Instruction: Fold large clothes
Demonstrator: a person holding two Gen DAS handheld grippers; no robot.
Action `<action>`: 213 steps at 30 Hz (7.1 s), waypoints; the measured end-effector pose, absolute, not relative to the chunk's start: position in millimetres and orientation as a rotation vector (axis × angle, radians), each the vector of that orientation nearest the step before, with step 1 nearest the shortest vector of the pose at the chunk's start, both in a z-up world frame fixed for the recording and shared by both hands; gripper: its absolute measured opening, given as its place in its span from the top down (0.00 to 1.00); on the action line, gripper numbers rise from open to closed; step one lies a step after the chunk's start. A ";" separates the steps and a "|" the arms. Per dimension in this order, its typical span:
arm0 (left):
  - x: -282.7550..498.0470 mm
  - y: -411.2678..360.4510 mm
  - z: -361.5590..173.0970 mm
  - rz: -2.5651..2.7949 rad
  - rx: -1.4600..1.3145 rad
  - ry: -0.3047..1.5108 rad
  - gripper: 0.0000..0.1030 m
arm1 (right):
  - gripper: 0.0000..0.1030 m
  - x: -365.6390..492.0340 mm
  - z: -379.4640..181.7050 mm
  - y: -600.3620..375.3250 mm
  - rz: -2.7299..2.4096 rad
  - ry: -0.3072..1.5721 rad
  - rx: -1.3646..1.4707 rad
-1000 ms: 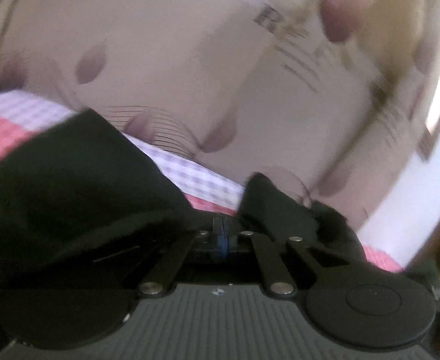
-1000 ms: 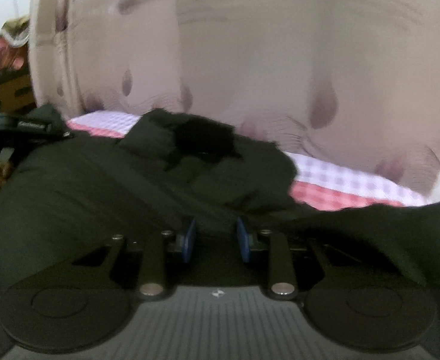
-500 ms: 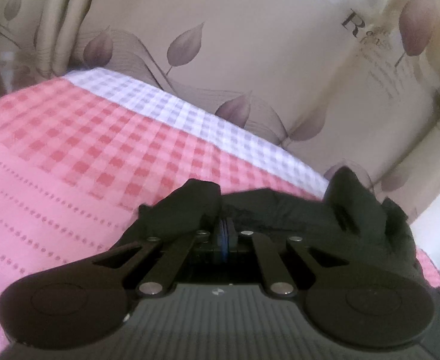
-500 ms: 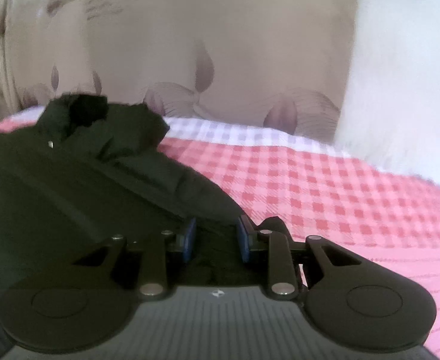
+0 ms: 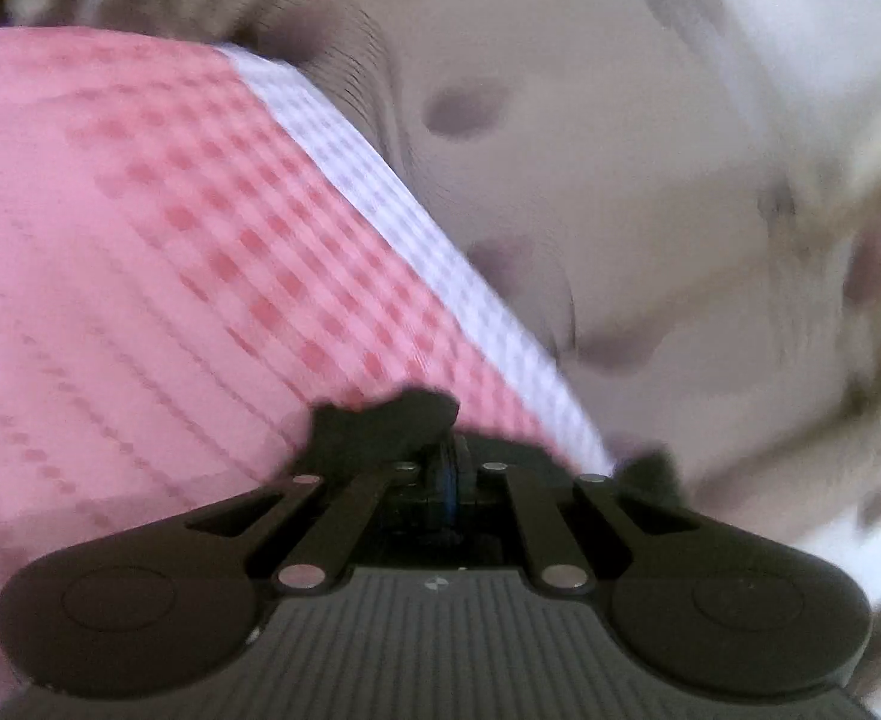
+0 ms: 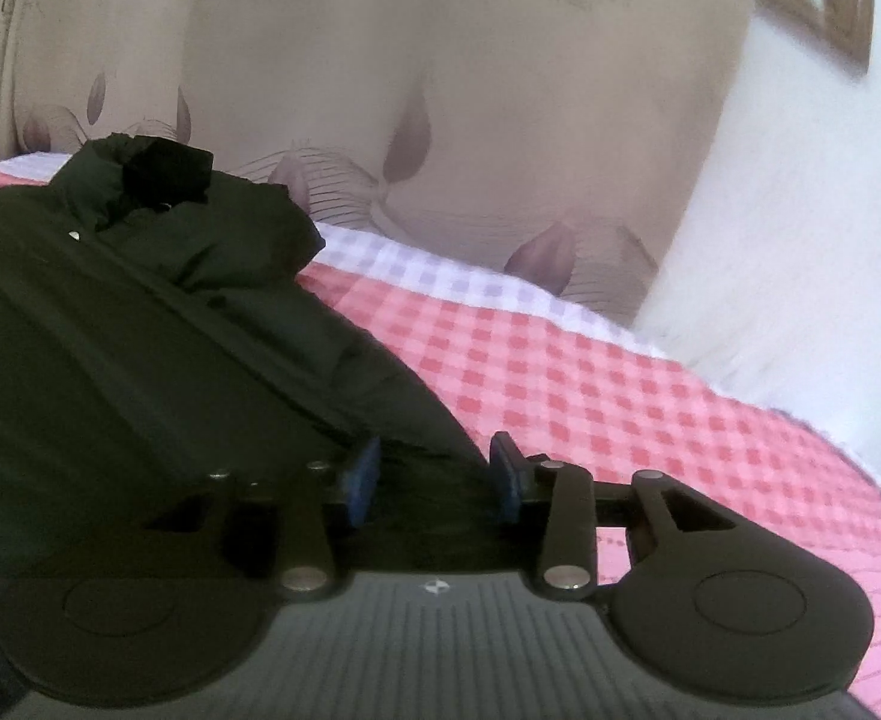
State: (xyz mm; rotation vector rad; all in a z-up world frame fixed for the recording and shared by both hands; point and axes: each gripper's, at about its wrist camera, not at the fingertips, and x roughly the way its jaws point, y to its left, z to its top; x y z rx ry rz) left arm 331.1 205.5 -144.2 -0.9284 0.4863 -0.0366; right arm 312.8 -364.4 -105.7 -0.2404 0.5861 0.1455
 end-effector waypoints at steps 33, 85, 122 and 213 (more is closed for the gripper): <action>387.6 222.8 -149.6 -0.806 -0.526 0.785 0.63 | 0.00 195.8 -78.6 -315.5 0.340 0.459 -0.024; 303.8 -105.0 86.2 -0.954 -0.119 0.911 0.84 | 0.71 294.5 -107.5 -278.2 0.570 0.780 0.812; 207.8 -102.6 -155.7 -0.851 -1.498 0.147 0.32 | 0.01 228.2 -39.9 -417.6 0.487 0.621 0.754; 135.2 -57.2 -130.3 -0.831 -0.879 0.200 0.00 | 0.70 234.8 31.8 -356.9 0.615 0.771 0.060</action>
